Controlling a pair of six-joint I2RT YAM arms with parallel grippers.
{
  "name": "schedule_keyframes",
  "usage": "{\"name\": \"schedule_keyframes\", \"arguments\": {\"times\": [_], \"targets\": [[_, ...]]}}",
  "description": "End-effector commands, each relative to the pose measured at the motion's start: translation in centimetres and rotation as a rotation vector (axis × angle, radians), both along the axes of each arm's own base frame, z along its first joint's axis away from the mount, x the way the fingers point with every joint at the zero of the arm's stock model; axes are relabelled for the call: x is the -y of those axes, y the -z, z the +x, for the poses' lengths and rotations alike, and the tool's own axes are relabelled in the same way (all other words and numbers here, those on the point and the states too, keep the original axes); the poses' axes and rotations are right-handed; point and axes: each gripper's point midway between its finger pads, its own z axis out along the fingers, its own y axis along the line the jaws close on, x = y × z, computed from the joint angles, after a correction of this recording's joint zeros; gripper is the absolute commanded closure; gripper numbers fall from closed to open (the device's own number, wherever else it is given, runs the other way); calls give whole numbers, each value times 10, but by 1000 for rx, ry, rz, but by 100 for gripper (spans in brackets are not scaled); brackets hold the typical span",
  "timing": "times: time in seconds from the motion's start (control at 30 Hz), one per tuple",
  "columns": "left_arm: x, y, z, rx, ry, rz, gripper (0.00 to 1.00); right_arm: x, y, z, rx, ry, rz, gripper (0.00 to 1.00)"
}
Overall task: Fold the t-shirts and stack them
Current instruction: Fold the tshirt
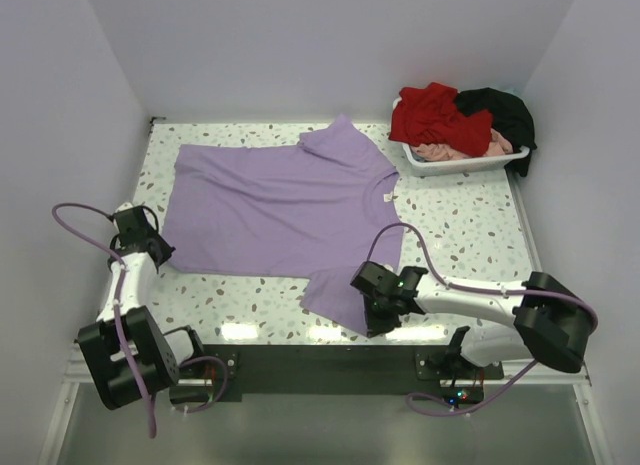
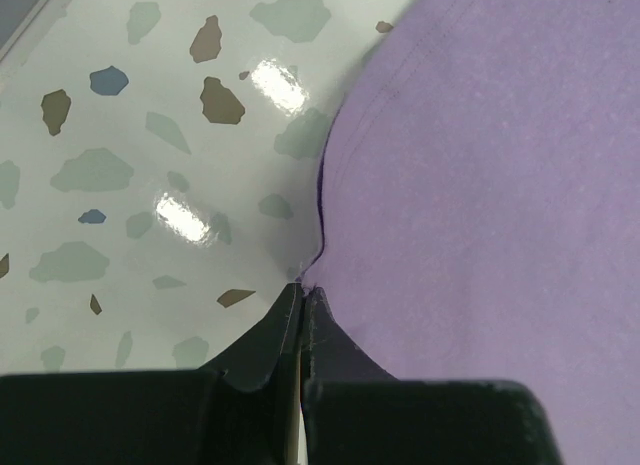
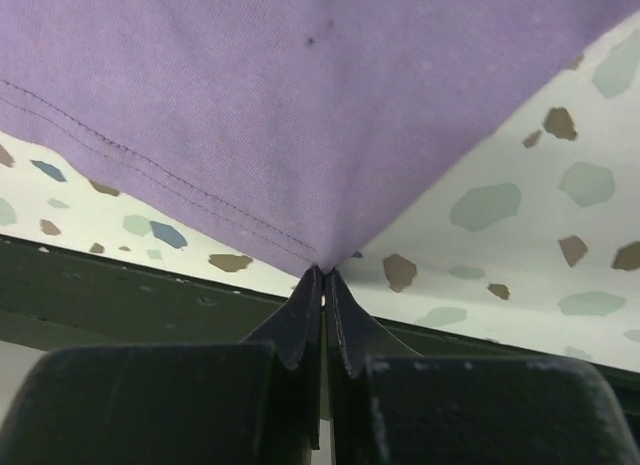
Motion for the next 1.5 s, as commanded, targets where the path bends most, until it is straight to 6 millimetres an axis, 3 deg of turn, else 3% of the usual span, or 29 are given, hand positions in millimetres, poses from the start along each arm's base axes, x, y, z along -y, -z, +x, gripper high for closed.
{"name": "schedule_keyframes", "arguments": {"times": [0.0, 0.23, 0.8, 1.0, 1.17, 1.37, 1.4, 1.47], "targets": [[-6, -34, 6, 73, -10, 35, 100, 13, -10, -6, -5, -35, -57, 100], [-1, -66, -5, 146, -57, 41, 100, 20, -39, -11, -6, -45, -55, 100], [19, -74, -16, 168, -80, -66, 100, 34, -59, -20, -7, 1, -32, 100], [21, -76, -17, 175, -75, -68, 100, 25, -68, -16, 5, 9, 5, 100], [20, -71, -13, 181, -68, -64, 100, 4, -79, -3, 28, 15, 36, 100], [13, -67, 5, 200, -56, -59, 100, -27, -103, 47, 168, 3, -6, 100], [12, -68, 9, 206, -55, -59, 100, -25, -97, 48, 151, 8, -34, 100], [11, -68, 17, 208, -46, -62, 100, -31, -109, 72, 185, 8, -40, 100]]}}
